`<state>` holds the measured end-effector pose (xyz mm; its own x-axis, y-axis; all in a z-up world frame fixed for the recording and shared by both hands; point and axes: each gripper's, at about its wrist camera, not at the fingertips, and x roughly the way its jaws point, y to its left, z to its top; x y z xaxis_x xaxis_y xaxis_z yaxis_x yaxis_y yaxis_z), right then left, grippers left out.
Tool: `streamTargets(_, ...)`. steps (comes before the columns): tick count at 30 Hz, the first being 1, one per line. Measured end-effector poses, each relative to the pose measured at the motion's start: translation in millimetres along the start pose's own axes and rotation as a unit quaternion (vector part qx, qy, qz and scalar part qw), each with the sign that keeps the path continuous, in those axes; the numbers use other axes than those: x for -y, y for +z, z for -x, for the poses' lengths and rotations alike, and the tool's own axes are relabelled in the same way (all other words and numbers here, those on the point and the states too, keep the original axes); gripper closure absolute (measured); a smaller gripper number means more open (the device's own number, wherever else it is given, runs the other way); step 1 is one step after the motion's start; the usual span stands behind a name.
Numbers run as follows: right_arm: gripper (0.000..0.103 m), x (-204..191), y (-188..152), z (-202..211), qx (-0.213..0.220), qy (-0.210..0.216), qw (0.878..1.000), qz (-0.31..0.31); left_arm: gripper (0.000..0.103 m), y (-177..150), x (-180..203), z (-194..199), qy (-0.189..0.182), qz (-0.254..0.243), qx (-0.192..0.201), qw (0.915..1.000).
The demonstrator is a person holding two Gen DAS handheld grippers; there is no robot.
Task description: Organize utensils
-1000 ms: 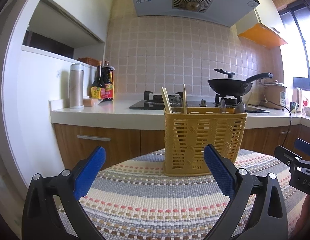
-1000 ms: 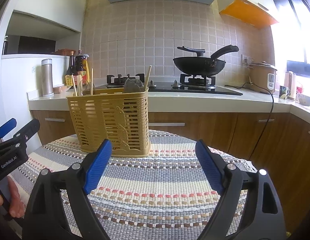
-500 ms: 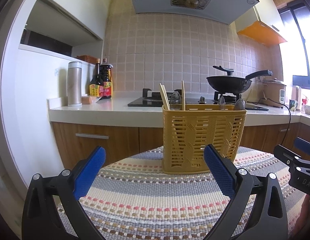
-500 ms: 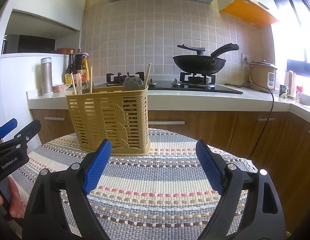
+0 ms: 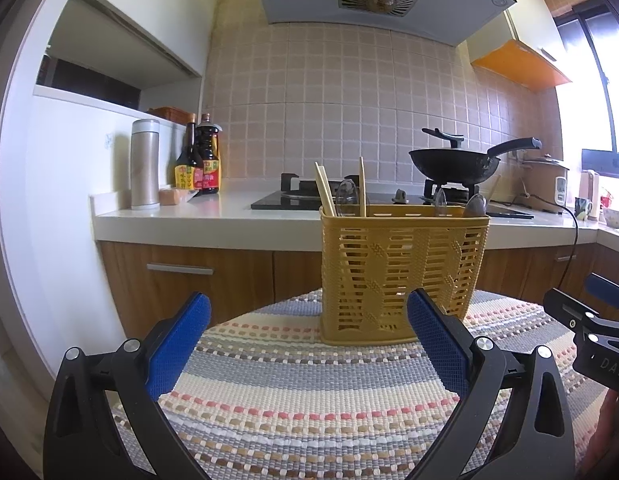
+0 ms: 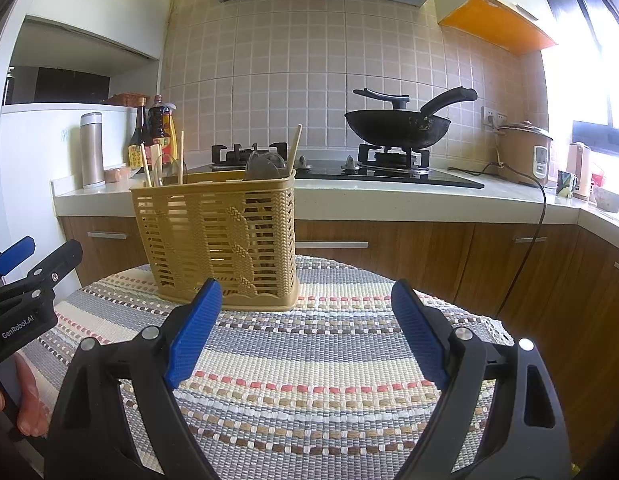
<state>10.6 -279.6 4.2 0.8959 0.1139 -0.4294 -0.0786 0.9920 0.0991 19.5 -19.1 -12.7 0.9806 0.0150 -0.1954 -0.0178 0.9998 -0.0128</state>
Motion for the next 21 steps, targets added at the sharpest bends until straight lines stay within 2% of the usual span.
streamTargets(21,0.021,-0.4,-1.2,-1.4,-0.003,-0.003,1.000,0.002,0.008,-1.2,0.4,-1.9,-0.004,0.003,-0.007,1.0000)
